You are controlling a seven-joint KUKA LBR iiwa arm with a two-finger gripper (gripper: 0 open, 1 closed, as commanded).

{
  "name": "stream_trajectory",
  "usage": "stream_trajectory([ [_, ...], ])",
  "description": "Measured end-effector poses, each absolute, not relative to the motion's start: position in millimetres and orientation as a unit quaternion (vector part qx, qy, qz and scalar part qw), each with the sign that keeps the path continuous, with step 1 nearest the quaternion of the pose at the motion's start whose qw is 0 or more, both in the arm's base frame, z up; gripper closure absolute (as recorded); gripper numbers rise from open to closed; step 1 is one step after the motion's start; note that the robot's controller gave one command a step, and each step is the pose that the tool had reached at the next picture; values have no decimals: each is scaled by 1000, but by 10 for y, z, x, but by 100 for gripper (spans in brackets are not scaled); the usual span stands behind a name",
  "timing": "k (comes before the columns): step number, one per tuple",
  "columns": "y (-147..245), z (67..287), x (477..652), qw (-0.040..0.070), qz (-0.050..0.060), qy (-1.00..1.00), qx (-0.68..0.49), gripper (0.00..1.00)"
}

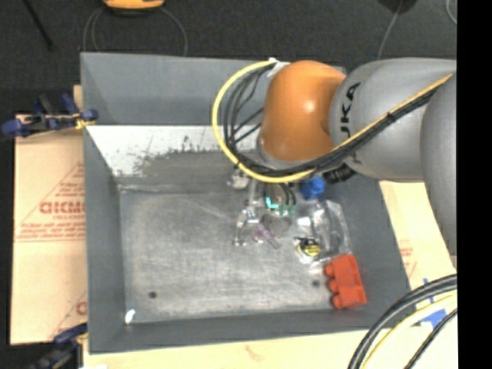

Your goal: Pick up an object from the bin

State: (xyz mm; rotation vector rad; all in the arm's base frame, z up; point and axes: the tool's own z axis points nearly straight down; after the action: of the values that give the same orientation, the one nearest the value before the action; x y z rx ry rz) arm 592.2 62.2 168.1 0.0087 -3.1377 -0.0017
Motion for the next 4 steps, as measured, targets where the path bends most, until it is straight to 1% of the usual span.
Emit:
stream_trajectory([
  [1,151,1267,5981,0,0,-998,-55,0],
  [2,-225,1267,6323,-4,0,-996,-90,0],
  [3,-429,830,5922,-16,-5,-985,-173,0],
  [4,-447,796,5885,-8,-3,-985,-174,100],
])
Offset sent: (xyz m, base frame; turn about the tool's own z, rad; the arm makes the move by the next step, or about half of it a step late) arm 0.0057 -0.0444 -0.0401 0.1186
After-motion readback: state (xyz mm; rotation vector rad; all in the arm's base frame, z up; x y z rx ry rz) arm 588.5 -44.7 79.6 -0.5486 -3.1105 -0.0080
